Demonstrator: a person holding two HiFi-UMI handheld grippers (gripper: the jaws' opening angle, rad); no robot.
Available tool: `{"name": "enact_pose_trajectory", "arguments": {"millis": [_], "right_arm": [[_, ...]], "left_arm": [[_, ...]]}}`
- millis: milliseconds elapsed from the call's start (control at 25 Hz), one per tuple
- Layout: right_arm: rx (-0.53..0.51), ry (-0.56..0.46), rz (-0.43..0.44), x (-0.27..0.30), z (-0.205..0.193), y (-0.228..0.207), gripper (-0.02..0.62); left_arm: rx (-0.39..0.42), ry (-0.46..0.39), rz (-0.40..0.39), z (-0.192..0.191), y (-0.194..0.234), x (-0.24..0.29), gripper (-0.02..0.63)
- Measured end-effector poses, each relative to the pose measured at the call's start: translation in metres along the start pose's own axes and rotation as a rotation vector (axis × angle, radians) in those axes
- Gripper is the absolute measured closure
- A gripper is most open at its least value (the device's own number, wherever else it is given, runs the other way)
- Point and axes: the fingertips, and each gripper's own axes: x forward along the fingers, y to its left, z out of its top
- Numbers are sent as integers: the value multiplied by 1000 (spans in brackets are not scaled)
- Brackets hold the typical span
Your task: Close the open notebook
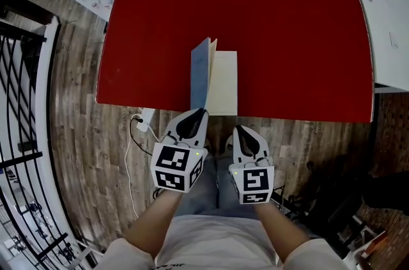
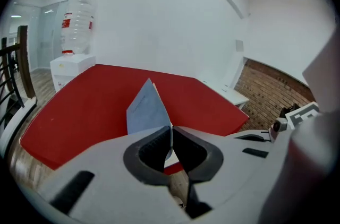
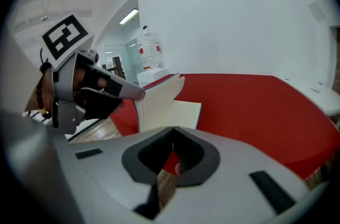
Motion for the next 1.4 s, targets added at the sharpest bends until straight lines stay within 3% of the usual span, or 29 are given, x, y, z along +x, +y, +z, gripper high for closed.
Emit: {"name": "enact_pose_trajectory", "arguments": {"millis": [200, 360, 760, 1120, 1400], "right_arm": [[22, 1, -39, -7, -7, -17, 589], [42, 4, -58, -12, -13, -28, 589], [68, 22, -76, -19, -32, -51, 589], [74, 28, -64, -18, -39, -58, 589], [76, 37, -46, -19, -45, -59, 589]], "left_arm": [[121, 50, -18, -12, -27, 30, 583], [164, 95, -20, -27, -40, 52, 583], [207, 226, 30, -81, -46, 86, 581], [258, 236, 81, -99, -44, 101, 579], [272, 242, 72, -103, -49, 105, 560]]}}
